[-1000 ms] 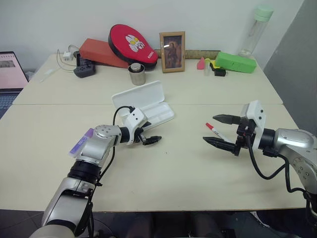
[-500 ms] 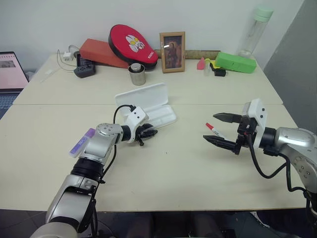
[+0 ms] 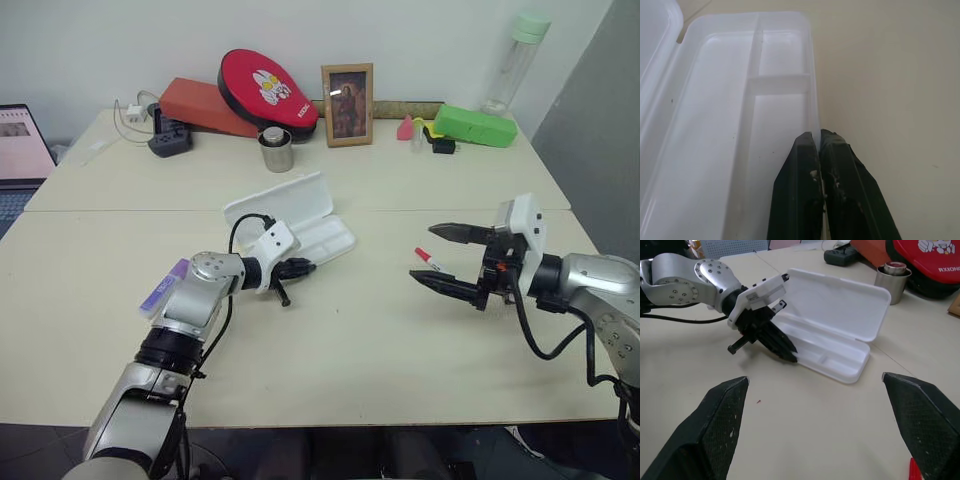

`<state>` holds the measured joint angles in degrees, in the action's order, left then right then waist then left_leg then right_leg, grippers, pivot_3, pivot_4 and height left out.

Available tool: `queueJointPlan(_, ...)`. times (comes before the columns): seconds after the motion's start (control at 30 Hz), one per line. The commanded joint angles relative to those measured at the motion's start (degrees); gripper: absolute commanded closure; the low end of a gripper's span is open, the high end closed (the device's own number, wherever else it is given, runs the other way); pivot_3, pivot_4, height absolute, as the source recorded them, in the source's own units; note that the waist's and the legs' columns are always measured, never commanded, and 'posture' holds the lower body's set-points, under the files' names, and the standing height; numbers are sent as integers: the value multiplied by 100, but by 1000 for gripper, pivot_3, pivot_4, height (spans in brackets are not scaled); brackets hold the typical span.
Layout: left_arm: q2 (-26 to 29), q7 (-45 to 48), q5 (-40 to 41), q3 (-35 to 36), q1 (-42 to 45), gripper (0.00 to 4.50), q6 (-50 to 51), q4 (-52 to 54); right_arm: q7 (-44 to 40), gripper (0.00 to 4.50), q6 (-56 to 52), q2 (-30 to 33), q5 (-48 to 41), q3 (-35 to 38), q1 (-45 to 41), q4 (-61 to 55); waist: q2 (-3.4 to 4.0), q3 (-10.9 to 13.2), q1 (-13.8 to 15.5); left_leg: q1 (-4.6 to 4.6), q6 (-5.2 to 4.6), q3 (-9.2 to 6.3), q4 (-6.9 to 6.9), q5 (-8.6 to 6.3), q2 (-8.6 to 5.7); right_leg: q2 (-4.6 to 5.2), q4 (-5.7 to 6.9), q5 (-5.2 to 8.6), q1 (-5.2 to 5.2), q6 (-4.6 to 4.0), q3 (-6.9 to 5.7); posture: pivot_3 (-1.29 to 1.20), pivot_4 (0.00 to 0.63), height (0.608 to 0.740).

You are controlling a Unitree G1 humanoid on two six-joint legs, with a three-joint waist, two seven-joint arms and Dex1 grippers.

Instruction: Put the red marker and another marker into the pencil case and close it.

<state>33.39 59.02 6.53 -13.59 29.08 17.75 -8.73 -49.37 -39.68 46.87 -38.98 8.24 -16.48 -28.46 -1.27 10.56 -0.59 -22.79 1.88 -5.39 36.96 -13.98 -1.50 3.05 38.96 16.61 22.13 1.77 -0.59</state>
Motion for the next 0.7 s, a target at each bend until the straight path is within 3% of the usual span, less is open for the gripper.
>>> queueJointPlan(0.03, 375, 820, 135, -294, -387, 4496, -426, 958, -129, 0, -35, 180, -200, 270, 165, -325, 1, 0, 5, -1, 0, 0, 0, 0, 1, 1, 0, 0, 0, 0, 1, 0, 150, 740)
queueJointPlan(0.23, 600, 1193, 142, -382, -667, 4496, -388, 1387, -118, 0, -79, 250, -338, 394, 365, -491, 2, -1, 17, 3, -2, -3, 2, 0, 1, 0, 4, 0, -5, -1, -2, 0, 150, 740)
queueJointPlan(0.7, 550, 1102, 34, -452, -700, 4496, -186, 1322, -213, 0, 0, 390, -346, 411, 604, -549, 1, -1, 13, 4, -3, 2, 2, -1, 1, -2, 4, 0, -5, 0, -5, 0, 150, 740)
